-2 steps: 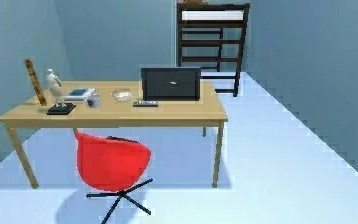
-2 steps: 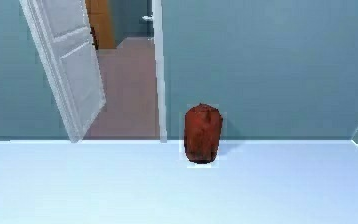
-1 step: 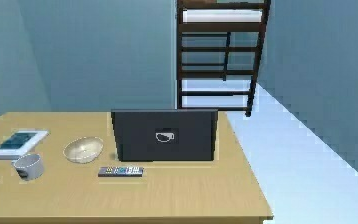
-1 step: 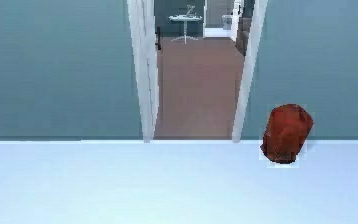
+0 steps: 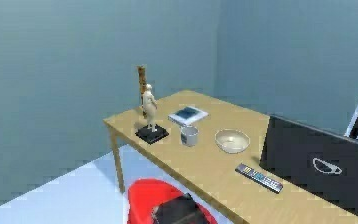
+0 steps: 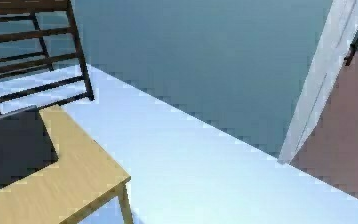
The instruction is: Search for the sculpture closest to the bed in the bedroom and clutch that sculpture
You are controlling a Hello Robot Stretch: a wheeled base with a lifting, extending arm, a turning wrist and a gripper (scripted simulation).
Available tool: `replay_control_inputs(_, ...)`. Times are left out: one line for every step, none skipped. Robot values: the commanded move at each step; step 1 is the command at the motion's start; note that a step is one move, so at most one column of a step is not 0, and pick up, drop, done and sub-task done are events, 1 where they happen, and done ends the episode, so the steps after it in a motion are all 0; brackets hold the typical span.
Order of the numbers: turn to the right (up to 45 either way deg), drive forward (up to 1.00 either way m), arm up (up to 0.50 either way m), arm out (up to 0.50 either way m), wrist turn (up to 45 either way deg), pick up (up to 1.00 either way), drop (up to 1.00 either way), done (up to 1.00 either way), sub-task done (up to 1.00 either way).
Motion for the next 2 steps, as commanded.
replay_control_inputs(-45.0,0.0,0.0,0.0,0.0,0.0,0.0,0.0,0.0)
replay_control_inputs(-45.0,0.0,0.0,0.0,0.0,0.0,0.0,0.0,0.0)
